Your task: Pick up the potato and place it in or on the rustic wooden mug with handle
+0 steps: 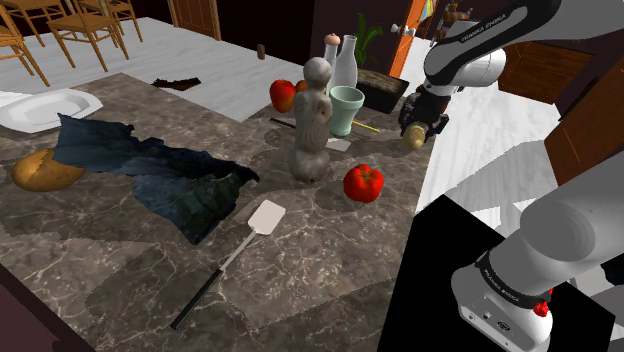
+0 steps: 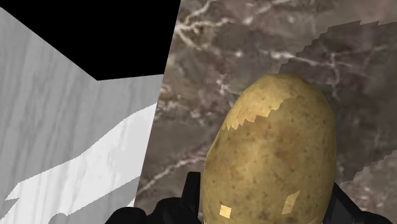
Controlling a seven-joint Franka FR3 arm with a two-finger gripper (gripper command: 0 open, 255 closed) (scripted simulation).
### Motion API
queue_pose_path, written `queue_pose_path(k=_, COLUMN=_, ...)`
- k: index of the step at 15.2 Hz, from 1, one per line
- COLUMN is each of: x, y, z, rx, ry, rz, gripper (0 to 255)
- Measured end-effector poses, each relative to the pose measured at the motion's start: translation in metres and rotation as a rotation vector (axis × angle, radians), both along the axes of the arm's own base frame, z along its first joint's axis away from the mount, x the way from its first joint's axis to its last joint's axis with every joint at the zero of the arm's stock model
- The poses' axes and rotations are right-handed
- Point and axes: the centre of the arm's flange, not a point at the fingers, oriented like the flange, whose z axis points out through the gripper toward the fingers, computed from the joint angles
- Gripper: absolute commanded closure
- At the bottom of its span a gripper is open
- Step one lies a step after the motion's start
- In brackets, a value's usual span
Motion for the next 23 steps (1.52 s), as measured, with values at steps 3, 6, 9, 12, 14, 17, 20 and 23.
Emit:
queue_pose_path(k=3, x=0.000, y=0.001, z=0.011, rx=0.000, ry=0.000, rz=0.001, gripper=255)
queue_pose_path(k=6, x=0.001, y=0.000, z=0.028, rx=0.000, ry=0.000, rz=0.001, gripper=255)
queue_pose_path(k=9, x=0.000, y=0.001, z=0.042, rx=0.000, ry=0.000, rz=0.001, gripper=255)
queue_pose_path(k=12, x=0.000, y=0.001, z=0.058, rx=0.000, ry=0.000, rz=0.001, gripper=255)
queue_pose_path(k=14, x=0.000, y=0.000, z=0.068, rx=0.000, ry=0.000, rz=0.000, gripper=255)
queue_pose_path(k=17, x=0.000, y=0.000, z=0.084, rx=0.000, ry=0.000, rz=0.001, gripper=255)
queue_pose_path(k=20, x=0.000, y=0.000, z=0.099, rx=0.000, ry=0.000, rz=0.001, gripper=255)
queue_pose_path(k=23, x=0.001, y=0.001, z=0.116, rx=0.000, ry=0.000, rz=0.000, gripper=255)
